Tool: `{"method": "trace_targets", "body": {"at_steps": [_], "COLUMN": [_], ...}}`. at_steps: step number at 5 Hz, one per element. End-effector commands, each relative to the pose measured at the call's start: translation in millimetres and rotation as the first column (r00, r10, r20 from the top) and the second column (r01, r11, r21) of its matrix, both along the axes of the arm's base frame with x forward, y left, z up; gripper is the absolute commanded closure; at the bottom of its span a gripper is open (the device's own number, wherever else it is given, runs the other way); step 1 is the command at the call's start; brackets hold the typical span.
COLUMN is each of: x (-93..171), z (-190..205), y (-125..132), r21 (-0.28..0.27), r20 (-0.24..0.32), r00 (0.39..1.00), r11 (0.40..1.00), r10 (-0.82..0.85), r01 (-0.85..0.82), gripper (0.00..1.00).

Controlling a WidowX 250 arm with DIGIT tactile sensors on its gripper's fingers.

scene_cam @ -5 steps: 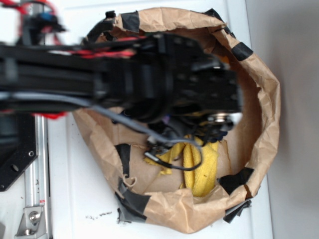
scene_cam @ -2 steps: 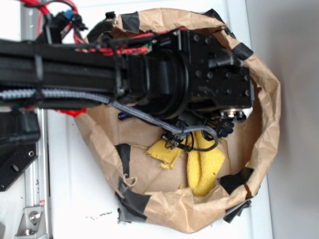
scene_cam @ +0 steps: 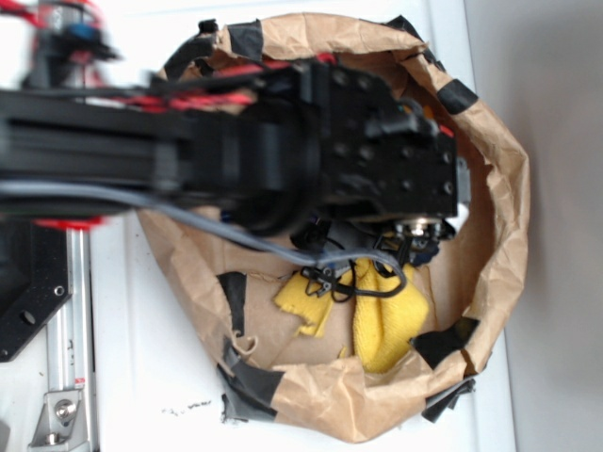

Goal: Grab the blue rope.

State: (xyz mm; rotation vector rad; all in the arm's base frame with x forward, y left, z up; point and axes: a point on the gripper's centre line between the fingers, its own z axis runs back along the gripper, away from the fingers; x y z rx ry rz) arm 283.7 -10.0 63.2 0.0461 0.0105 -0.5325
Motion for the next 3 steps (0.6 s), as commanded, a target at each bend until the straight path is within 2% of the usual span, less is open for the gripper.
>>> {"method": "trace_targets", "body": {"at_steps": [1, 2, 3], "x": [-23.4, -32.7, -32.6], "z": [107.1, 116.5, 110.7], "y": [16.8, 12.4, 4.0], "r21": [-0.07, -0.103, -0.098], "r20": [0.026, 0.037, 0.036], "r00": [0.911, 0.902, 0.893], "r11": [0.91, 0.899, 0.891], "r10": [0.411, 0.431, 0.448], "r01": [-0.408, -0.426, -0.443], "gripper": [1.0, 1.0, 1.0]}}
